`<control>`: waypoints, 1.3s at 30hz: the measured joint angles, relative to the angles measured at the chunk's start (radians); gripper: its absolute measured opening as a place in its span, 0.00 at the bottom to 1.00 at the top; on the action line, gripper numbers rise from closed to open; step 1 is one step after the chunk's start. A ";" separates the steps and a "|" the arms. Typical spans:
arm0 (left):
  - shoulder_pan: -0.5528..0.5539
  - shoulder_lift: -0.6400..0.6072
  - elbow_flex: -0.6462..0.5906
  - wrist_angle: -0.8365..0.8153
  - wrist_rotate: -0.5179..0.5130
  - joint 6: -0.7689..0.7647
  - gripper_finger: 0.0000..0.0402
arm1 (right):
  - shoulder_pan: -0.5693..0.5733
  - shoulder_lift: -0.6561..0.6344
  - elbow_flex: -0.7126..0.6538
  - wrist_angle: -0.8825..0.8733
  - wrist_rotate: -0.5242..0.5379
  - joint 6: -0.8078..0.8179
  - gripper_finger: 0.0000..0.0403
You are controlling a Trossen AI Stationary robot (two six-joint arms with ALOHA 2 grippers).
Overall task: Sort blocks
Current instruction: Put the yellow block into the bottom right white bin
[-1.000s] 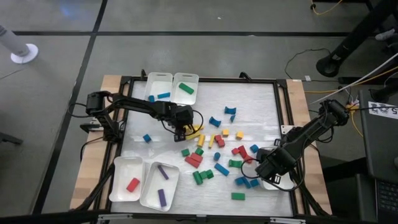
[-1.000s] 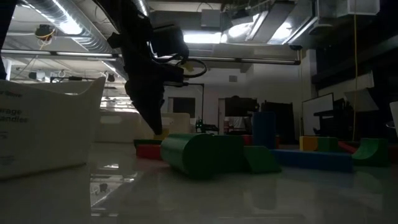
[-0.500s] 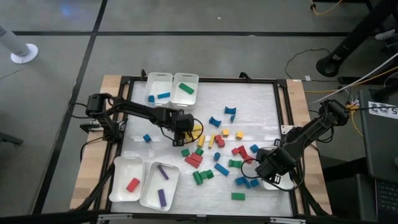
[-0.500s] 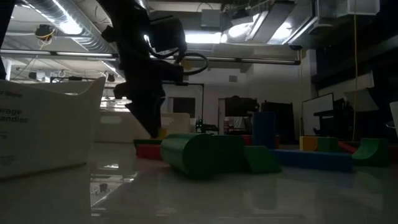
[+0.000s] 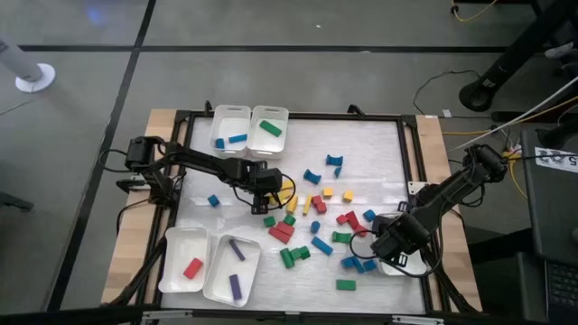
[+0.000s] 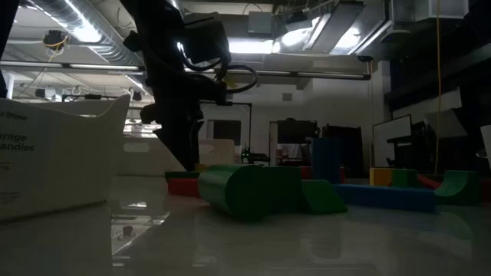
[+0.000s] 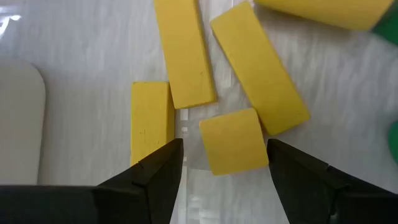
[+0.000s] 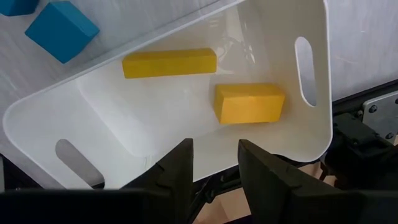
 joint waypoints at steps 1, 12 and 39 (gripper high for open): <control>0.000 0.007 0.000 0.004 0.000 -0.002 0.54 | 0.000 0.000 0.000 0.000 0.000 0.001 0.31; 0.000 0.026 0.000 0.031 0.009 -0.061 0.48 | 0.000 0.000 0.000 0.030 0.002 0.003 0.31; -0.034 -0.115 0.110 0.166 0.031 -0.066 0.29 | -0.001 0.000 0.126 0.251 0.986 -0.133 0.31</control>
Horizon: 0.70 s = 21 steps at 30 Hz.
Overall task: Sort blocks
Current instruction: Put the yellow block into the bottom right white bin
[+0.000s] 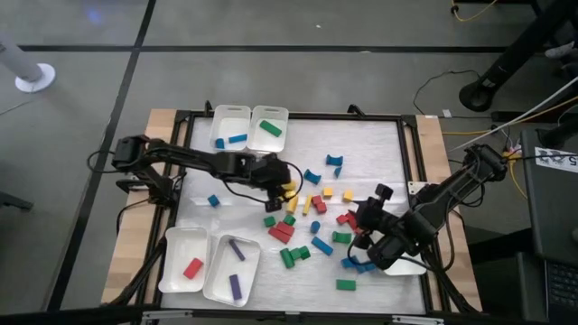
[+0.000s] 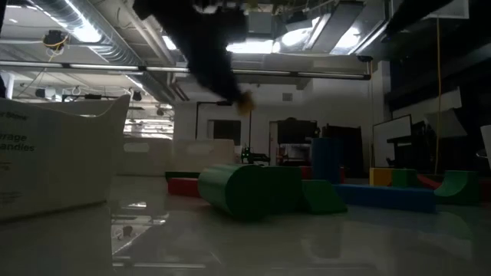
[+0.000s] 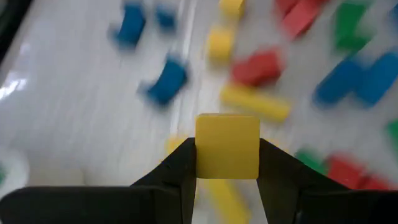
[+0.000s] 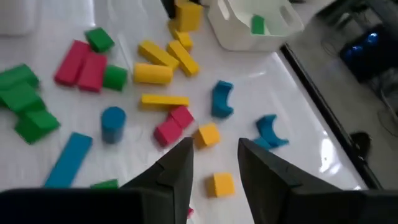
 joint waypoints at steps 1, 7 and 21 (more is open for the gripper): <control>-0.009 -0.003 0.000 0.045 0.008 0.014 0.29 | 0.000 0.000 0.000 0.024 0.000 -0.026 0.31; -0.057 -0.005 0.000 0.201 0.020 0.095 0.29 | -0.043 0.000 0.000 0.154 0.000 -0.164 0.31; -0.119 -0.006 0.000 0.238 0.017 0.156 0.29 | -0.219 0.037 -0.002 0.330 -0.433 -0.262 0.33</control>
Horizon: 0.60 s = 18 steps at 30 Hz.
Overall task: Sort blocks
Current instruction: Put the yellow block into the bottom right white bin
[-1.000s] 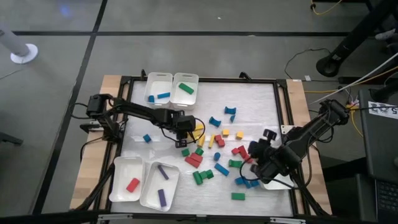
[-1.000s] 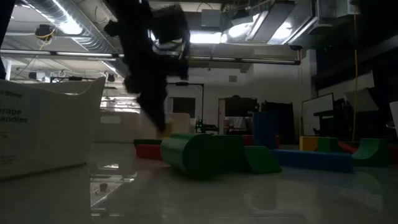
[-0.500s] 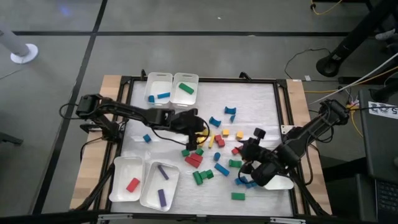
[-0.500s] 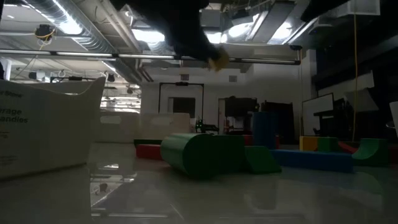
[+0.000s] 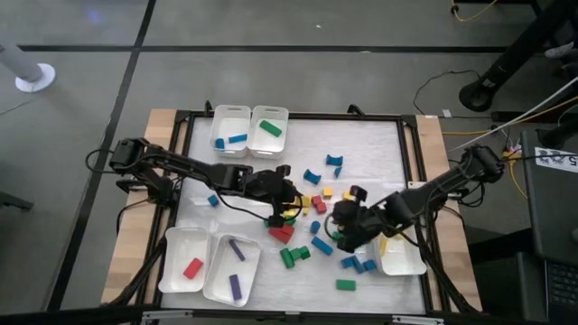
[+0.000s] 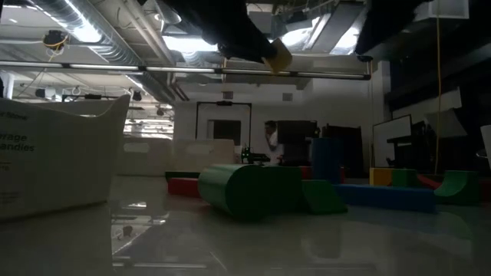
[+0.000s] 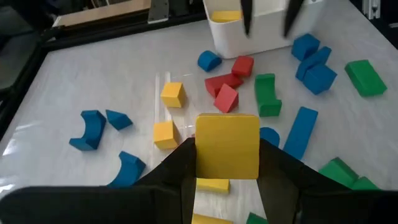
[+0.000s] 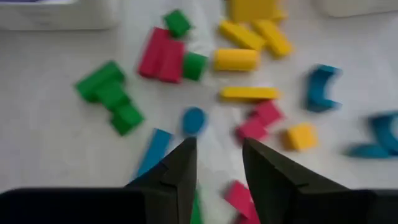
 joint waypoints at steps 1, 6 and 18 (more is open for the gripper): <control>-0.003 0.000 -0.003 0.005 0.000 0.000 0.29 | -0.013 0.009 0.000 0.036 -0.031 -0.018 0.34; -0.018 0.000 -0.006 -0.011 0.000 -0.001 0.29 | -0.077 0.061 0.000 0.176 -0.133 -0.035 0.42; -0.080 0.000 -0.006 -0.102 0.000 -0.014 0.29 | -0.167 0.125 0.000 0.200 -0.256 -0.034 0.54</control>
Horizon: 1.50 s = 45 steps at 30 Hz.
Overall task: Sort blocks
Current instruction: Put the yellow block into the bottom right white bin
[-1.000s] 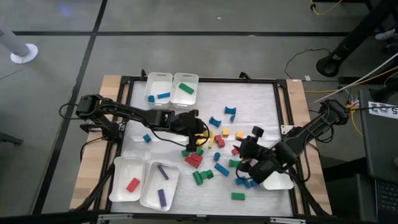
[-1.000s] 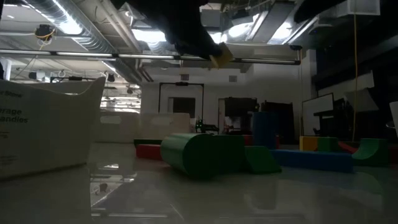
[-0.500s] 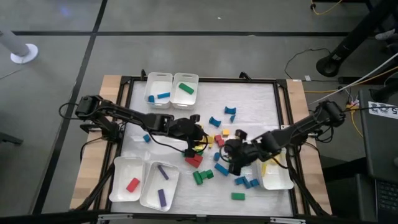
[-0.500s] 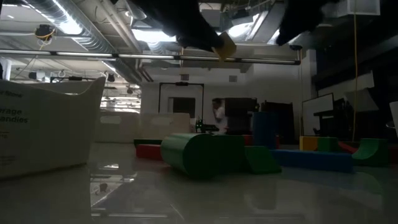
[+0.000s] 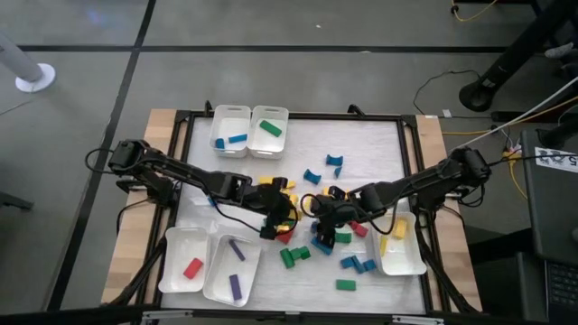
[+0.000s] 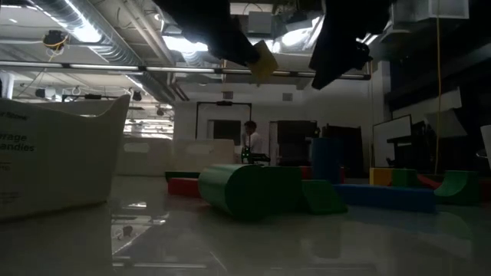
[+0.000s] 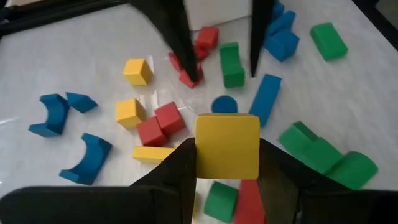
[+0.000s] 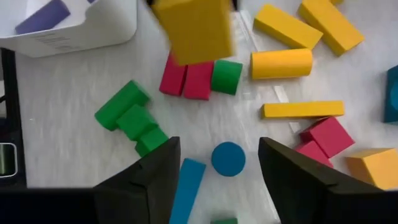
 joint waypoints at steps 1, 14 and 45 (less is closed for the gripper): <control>-0.004 0.000 0.000 -0.004 0.000 0.000 0.29 | -0.003 0.003 0.000 0.000 -0.001 0.000 0.55; -0.017 0.000 0.000 -0.001 0.000 -0.037 0.29 | 0.000 0.020 0.001 0.019 0.037 -0.003 0.71; -0.043 0.001 0.000 0.111 0.000 -0.044 0.29 | 0.000 0.020 0.001 0.255 0.059 -0.290 0.70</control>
